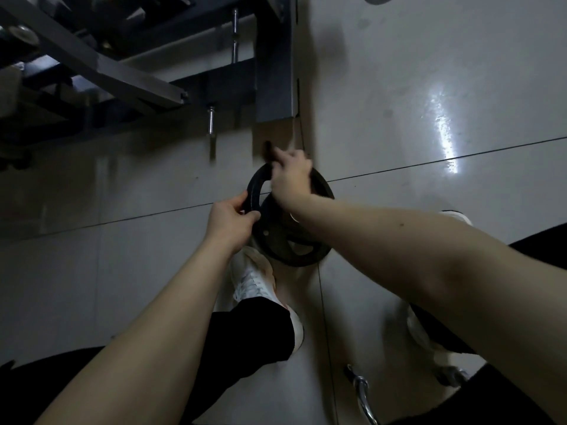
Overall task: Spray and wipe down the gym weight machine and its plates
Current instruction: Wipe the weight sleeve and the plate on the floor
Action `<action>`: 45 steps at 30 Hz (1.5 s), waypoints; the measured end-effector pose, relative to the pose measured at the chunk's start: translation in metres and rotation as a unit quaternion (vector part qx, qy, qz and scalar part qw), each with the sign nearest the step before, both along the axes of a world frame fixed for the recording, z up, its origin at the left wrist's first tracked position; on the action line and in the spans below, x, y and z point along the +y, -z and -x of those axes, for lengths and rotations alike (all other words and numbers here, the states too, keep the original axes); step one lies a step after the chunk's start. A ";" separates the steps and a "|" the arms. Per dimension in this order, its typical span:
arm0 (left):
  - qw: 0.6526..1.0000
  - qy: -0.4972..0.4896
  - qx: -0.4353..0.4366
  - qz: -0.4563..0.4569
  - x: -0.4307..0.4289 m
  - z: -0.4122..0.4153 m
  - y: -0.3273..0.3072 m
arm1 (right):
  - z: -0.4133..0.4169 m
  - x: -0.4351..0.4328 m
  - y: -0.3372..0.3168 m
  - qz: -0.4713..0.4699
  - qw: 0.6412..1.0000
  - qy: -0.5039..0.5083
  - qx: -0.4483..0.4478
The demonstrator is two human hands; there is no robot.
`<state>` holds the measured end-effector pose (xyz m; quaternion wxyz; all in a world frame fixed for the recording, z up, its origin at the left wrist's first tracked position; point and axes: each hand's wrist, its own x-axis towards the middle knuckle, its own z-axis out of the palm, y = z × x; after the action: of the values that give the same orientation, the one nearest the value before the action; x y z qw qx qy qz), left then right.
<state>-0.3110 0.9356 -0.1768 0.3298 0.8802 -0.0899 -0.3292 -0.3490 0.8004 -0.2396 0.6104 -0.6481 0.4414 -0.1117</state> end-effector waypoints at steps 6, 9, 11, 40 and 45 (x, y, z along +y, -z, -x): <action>1.000 0.003 -0.010 -0.001 -0.006 0.001 -0.001 | 0.034 0.009 0.026 0.107 0.993 -0.041 -0.005; 1.000 0.014 -0.017 -0.009 -0.009 -0.001 -0.003 | 0.083 0.001 0.077 0.035 0.991 -0.015 0.129; 0.999 0.035 -0.027 -0.023 -0.013 0.000 -0.006 | 0.106 -0.001 0.091 -0.008 0.975 -0.003 0.220; 0.889 0.380 -0.227 -0.113 -0.043 0.019 -0.027 | 0.107 -0.111 -0.096 0.527 0.610 -0.514 0.294; 0.921 0.311 -0.178 -0.152 -0.010 0.007 0.001 | 0.121 -0.113 -0.087 0.494 0.663 -0.475 0.301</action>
<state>-0.3180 0.9259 -0.1778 0.0514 0.8916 -0.3654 -0.2625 -0.4703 0.6871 -0.1527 0.0048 -0.9745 0.1140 0.1930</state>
